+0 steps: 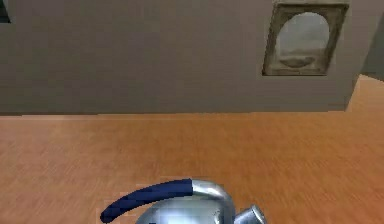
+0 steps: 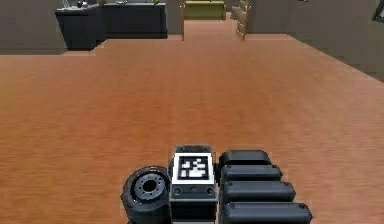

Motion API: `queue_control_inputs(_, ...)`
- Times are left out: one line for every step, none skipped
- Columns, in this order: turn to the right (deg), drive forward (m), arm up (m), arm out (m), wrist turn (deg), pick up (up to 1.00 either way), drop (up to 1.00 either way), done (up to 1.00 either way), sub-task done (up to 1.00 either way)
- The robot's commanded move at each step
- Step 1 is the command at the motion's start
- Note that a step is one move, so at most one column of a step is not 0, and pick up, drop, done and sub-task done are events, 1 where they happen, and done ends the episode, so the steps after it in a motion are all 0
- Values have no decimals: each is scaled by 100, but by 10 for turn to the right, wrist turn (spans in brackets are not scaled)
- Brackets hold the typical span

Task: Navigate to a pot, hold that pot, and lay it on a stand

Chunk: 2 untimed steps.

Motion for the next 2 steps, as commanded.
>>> queue_control_inputs(0,30,0,0,0,0,0,0,0)
queue_control_inputs(450,0,0,0,0,0,0,0,0)
